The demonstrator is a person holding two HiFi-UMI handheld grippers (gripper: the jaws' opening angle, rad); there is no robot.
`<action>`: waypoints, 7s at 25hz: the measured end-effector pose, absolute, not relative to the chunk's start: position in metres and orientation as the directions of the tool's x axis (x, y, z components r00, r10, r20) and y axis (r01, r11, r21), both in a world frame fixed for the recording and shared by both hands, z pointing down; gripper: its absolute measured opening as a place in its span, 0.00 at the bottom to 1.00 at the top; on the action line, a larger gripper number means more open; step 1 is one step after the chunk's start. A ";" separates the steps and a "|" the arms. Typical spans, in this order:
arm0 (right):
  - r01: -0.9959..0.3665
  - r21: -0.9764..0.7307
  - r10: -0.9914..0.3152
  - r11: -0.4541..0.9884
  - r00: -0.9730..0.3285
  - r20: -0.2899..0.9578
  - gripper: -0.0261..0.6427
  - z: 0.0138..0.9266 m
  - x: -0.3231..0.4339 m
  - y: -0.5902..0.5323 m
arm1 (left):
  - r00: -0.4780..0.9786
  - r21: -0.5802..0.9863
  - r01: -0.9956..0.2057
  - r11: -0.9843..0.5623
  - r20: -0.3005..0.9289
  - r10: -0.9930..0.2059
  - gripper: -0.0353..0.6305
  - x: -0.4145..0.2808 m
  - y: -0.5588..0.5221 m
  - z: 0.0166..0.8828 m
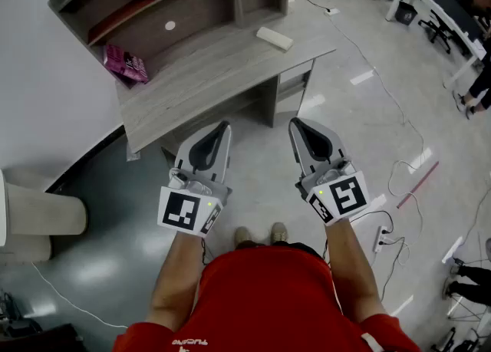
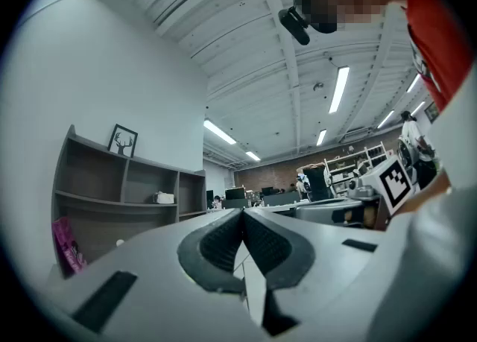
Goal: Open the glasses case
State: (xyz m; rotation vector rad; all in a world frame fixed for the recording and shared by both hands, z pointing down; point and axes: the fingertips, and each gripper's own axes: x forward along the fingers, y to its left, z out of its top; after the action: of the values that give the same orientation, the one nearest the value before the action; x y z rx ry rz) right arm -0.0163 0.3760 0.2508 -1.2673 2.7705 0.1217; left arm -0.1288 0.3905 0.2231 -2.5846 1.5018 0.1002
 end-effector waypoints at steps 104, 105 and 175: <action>-0.640 0.048 -0.609 0.767 -0.703 0.367 0.15 0.468 -0.002 -0.160 | 0.440 0.005 -0.848 -0.530 0.563 -0.700 0.23 -0.099 -0.184 0.535; -0.638 0.054 -0.606 0.768 -0.697 0.384 0.18 0.473 -0.003 -0.160 | 0.447 0.013 -0.843 -0.538 0.572 -0.687 0.25 -0.099 -0.185 0.539; -0.725 -0.204 -0.554 0.658 -0.649 0.522 0.10 0.530 0.065 -0.204 | 0.550 0.146 -0.720 -0.678 0.716 -0.430 0.29 -0.074 -0.196 0.583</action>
State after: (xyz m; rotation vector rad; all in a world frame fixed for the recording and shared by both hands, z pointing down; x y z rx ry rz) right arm 0.0647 -0.2036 0.5299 -1.3187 3.2339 -0.7373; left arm -0.0736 -0.1962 0.5832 -3.1285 1.2366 -1.2232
